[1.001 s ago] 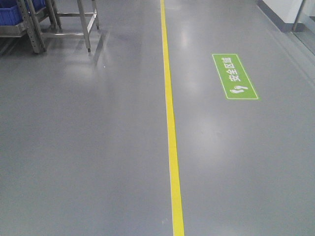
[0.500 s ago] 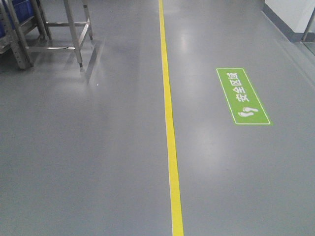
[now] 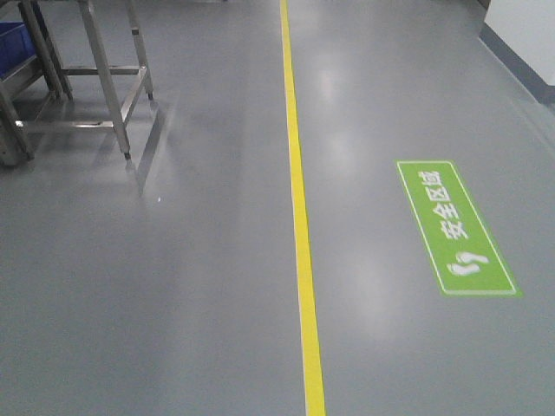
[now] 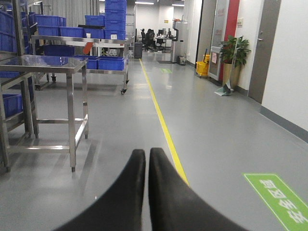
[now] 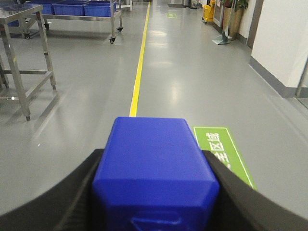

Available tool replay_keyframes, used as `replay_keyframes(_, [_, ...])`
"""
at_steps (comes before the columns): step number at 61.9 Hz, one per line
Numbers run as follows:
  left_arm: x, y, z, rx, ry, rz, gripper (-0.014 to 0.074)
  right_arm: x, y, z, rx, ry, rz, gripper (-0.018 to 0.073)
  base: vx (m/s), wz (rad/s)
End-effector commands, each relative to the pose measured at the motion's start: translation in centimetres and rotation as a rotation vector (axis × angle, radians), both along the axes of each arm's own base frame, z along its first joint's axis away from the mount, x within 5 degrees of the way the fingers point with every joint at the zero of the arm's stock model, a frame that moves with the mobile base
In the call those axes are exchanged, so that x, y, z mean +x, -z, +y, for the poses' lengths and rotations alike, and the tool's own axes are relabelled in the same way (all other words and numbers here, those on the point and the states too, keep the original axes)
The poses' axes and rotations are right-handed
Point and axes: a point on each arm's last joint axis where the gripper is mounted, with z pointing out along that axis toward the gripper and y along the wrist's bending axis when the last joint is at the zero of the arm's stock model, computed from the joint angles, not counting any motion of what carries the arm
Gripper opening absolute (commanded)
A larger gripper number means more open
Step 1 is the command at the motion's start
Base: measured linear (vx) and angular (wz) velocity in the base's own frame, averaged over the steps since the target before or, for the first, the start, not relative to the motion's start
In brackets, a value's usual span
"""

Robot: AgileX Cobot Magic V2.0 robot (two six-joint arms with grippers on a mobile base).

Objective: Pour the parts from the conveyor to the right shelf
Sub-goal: 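Drive along the yellow floor line toward the shelves of blue bins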

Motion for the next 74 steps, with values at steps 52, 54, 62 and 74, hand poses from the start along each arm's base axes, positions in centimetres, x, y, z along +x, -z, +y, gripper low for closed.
replay_keyframes(52, [0.01, 0.29, -0.01, -0.014, 0.005, -0.056, -0.0006, 0.16, -1.61, -0.02, -0.014, 0.002, -0.094, -0.0005, 0.85, -0.01])
replay_keyframes(54, [0.01, 0.29, -0.01, -0.014, 0.005, -0.056, -0.0006, 0.16, -1.61, -0.02, -0.014, 0.002, -0.094, -0.0005, 0.86, -0.05])
replay_keyframes(62, [0.01, 0.29, -0.01, -0.014, 0.005, -0.056, -0.0006, 0.16, -1.61, -0.02, -0.014, 0.002, -0.094, -0.0005, 0.86, -0.04])
replay_keyframes(74, [0.01, 0.29, -0.01, -0.014, 0.005, -0.056, -0.0006, 0.16, -1.61, -0.02, -0.014, 0.002, -0.094, -0.0005, 0.86, 0.0])
